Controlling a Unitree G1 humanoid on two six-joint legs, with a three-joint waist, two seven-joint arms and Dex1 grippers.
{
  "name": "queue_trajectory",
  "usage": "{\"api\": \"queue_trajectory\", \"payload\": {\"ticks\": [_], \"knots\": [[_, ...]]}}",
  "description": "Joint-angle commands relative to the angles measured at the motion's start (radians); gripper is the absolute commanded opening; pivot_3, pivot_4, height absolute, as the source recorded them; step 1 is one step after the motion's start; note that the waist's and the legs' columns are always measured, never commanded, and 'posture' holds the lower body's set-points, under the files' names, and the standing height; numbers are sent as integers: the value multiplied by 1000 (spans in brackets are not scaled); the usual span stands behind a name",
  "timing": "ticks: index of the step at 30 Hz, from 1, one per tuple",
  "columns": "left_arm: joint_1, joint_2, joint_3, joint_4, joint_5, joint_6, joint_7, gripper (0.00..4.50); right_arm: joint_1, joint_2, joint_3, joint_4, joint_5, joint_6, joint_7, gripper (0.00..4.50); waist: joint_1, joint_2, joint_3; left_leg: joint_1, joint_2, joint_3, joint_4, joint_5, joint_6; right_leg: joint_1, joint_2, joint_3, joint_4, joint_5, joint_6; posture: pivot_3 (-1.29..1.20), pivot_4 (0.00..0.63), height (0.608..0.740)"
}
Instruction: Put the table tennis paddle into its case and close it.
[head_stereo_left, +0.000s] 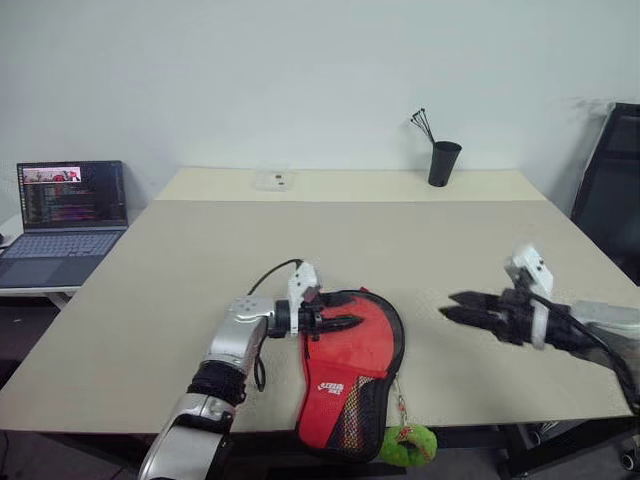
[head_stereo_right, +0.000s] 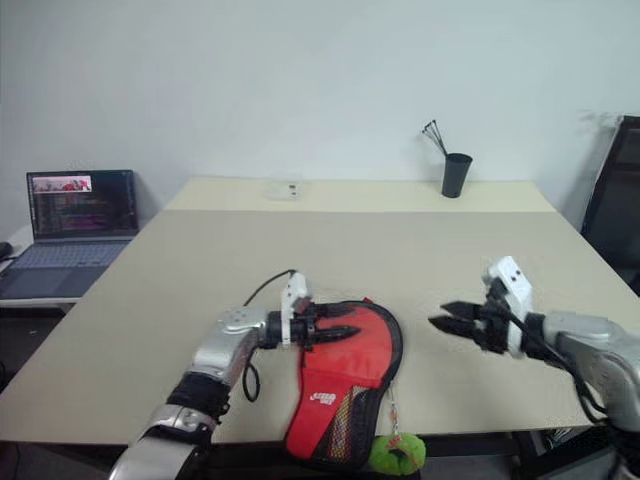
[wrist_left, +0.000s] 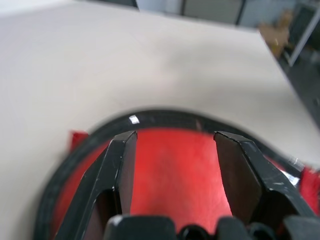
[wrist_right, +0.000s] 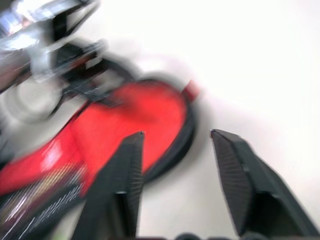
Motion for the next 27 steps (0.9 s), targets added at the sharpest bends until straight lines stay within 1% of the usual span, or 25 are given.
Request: {"api": "queue_trajectory", "payload": {"ticks": [1, 3, 5, 8, 13, 17, 21, 24, 26, 27], "knots": [[37, 81, 59, -153, -72, 110, 15, 2672, -55, 63, 85, 96, -101, -108, -13, 3393, -1, 0, 0, -1, 3, 0, 0, 0, 0, -2, 1, 0, 0, 0, 0, 0, 150, 740], [60, 134, 84, -173, -80, 135, 25, 2672, -93, 126, 122, 165, -139, -147, -28, 4039, -2, 1, 0, -5, 4, 2, 0, 0, 0, -5, 2, 1, 1, 0, 0, 0, 150, 740], [82, 175, 99, -174, -78, 139, 36, 2672, -123, 184, 144, 238, -169, -185, -33, 4039, -2, 1, 1, -5, 4, 2, 0, 0, 0, -6, 2, 0, 1, 0, -1, 0, 150, 740], [110, 209, 114, -188, -86, 148, 52, 2672, -156, 250, 172, 340, -218, -241, -33, 4039, -3, 1, 1, -5, 4, 2, 0, 0, 0, -6, 2, 1, 1, 1, -2, 0, 150, 740], [145, 217, 113, -232, -101, 161, 83, 2672, -196, 333, 188, 511, -300, -332, -45, 4039, 5, 1, 1, -5, 4, 2, 1, 0, 0, -5, 1, 1, 1, 1, -3, 0, 150, 740], [162, 214, 103, -258, -103, 169, 98, 2672, -200, 367, 198, 591, -333, -369, -23, 4039, 7, 1, 1, -5, 4, 3, 1, 0, 0, -6, 1, 1, 1, 4, -8, 0, 150, 740], [161, 213, 100, -258, -103, 166, 103, 2672, -197, 385, 203, 624, -354, -385, 1, 4039, 6, 1, 1, -4, 5, 4, 1, 0, 0, -5, 2, 2, 1, 5, -8, 0, 150, 740], [162, 212, 98, -260, -103, 165, 107, 2672, -196, 396, 196, 627, -353, -385, 12, 3421, 5, 1, 1, -3, 5, 4, 1, 0, 0, -5, 2, 2, 2, 5, -8, 0, 150, 740], [162, 210, 95, -259, -101, 162, 110, 2672, -194, 404, 200, 616, -352, -385, 21, 2810, 3, 1, 1, -3, 5, 4, 1, 0, 0, -5, 3, 2, 2, 5, -8, 0, 150, 740], [163, 210, 94, -259, -101, 160, 110, 2672, -193, 408, 202, 607, -351, -384, 25, 2386, 2, 1, 1, -3, 6, 4, 1, 0, 0, -5, 3, 2, 2, 5, -8, 0, 150, 740]]}}
